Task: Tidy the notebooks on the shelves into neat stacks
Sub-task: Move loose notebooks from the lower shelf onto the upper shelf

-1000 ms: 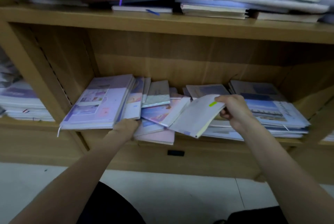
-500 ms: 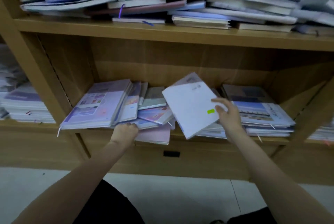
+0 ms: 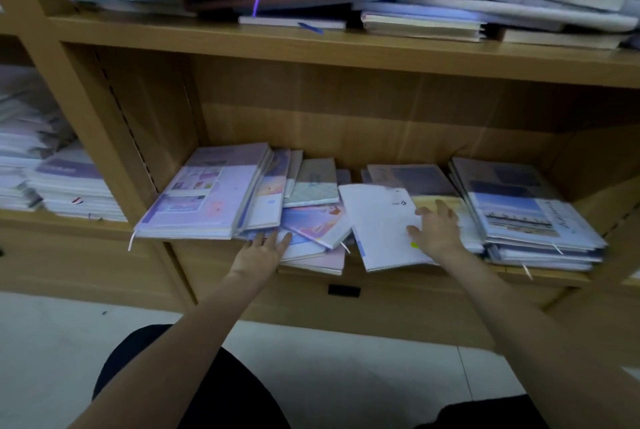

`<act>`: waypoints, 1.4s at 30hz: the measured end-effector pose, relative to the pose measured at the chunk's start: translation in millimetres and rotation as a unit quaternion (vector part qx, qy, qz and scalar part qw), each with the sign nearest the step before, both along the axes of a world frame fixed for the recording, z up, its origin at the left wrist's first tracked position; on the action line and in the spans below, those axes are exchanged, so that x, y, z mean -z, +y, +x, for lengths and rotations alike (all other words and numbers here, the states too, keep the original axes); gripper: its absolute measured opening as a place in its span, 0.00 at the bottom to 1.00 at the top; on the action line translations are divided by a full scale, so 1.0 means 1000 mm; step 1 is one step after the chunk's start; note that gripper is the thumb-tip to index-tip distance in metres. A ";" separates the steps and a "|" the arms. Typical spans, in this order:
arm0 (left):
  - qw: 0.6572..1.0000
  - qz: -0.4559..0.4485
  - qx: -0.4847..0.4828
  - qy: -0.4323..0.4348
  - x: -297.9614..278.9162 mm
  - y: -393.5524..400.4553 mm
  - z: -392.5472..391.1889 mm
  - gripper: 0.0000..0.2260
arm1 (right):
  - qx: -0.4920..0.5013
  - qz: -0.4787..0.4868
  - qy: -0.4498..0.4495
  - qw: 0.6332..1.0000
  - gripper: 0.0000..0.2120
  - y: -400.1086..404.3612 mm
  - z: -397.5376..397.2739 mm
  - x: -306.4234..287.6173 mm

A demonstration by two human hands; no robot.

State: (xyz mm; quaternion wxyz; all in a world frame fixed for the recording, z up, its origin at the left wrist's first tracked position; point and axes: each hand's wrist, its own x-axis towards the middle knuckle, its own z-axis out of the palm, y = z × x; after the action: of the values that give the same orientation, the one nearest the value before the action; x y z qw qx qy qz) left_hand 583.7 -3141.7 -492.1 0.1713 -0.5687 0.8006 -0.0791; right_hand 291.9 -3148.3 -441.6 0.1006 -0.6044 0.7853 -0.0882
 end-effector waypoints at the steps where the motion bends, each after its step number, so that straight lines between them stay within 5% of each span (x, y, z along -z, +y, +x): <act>1: 1.000 -0.002 -0.001 -0.001 0.001 -0.003 -0.001 0.28 | -0.031 0.007 0.032 0.999 0.23 -0.002 0.010 0.001; 6: 0.999 0.024 0.033 -0.030 -0.009 -0.017 0.004 0.28 | -0.300 0.057 0.027 0.952 0.27 -0.005 0.092 0.021; 9: 0.997 0.034 0.045 -0.043 -0.009 -0.018 0.014 0.30 | -0.265 0.081 0.116 0.954 0.25 -0.012 0.113 0.035; 15: 0.998 0.001 0.056 -0.034 -0.015 -0.008 0.015 0.28 | -0.254 0.136 0.077 0.954 0.24 -0.031 0.103 0.022; 22: 0.997 -0.015 0.076 -0.019 -0.039 0.021 0.014 0.25 | -0.299 0.049 0.099 0.948 0.27 -0.046 0.072 0.022; 27: 0.996 -0.049 0.066 0.018 -0.064 0.025 0.011 0.22 | -0.396 0.037 -0.023 0.917 0.37 -0.013 0.057 0.012; 32: 0.987 -0.106 0.062 0.099 -0.071 0.025 0.010 0.16 | -0.284 -0.176 -0.108 0.936 0.12 0.004 0.095 0.003; 35: 0.964 -0.201 0.082 0.152 -0.057 0.028 0.034 0.17 | -0.274 -0.214 -0.066 0.935 0.10 -0.007 0.102 -0.017; 39: 0.990 -0.003 -0.039 0.135 -0.035 0.019 0.073 0.23 | -0.271 -0.302 -0.067 0.912 0.11 -0.021 0.108 -0.052; 42: 0.944 0.004 -0.071 0.321 -0.043 0.013 0.063 0.25 | -0.240 -0.391 -0.097 0.883 0.09 -0.014 0.104 -0.069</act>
State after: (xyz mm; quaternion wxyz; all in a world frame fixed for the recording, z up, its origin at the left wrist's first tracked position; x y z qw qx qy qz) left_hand 646.8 -3129.2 -449.0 -0.0878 -0.6190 0.7707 0.1234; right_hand 395.8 -3161.9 -372.5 -0.0498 -0.7529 0.5047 -0.4194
